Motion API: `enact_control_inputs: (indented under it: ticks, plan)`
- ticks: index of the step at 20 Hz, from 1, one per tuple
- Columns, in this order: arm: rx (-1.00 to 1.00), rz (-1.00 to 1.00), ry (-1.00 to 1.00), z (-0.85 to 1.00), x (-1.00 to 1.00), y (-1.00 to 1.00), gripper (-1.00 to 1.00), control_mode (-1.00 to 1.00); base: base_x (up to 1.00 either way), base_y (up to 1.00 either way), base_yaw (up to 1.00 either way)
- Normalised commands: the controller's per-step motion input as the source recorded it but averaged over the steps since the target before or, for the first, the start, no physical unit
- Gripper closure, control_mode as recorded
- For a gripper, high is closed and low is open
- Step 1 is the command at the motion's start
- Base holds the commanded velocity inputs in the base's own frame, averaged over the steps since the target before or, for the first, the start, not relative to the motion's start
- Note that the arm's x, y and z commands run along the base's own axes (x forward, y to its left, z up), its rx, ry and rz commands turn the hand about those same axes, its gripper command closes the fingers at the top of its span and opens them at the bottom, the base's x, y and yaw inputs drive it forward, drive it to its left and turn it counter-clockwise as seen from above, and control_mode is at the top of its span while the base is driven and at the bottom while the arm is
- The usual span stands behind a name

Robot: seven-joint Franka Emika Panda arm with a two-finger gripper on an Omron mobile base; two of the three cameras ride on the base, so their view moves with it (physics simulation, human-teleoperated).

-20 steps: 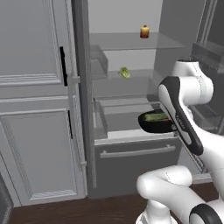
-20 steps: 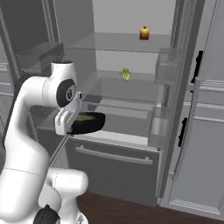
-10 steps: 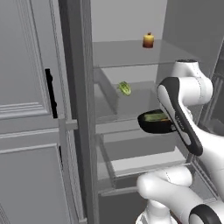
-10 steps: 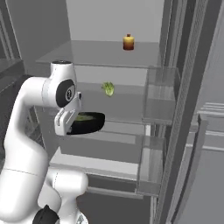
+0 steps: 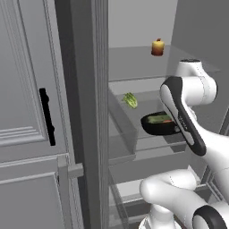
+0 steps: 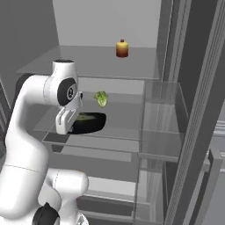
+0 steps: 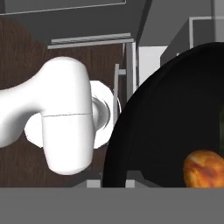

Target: Pick the chicken drumstick and cucumber from their plates and place them in the bowl. Then put the bowl in the fridge.

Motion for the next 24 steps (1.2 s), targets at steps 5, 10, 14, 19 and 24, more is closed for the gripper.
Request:
enact_control_inputs:
  ticks: [5,10,14,19,24]
  plan:
    - [0.0,0.0,0.0,0.0,0.0,0.0,1.0,1.0,0.46,-0.05,0.0]
    - [0.0,0.0,0.0,0.0,0.0,0.0,1.0,1.0,0.6,-0.11,0.0]
    - [0.0,0.0,0.0,0.0,0.0,0.0,1.0,1.0,0.22,-0.05,0.0]
    - [0.04,0.0,-0.05,-0.14,0.1,-0.2,1.0,-1.0,0.04,-0.01,0.0]
    - [0.08,0.07,-0.28,-0.42,0.16,-0.43,1.0,-1.0,0.0,0.0,0.0]
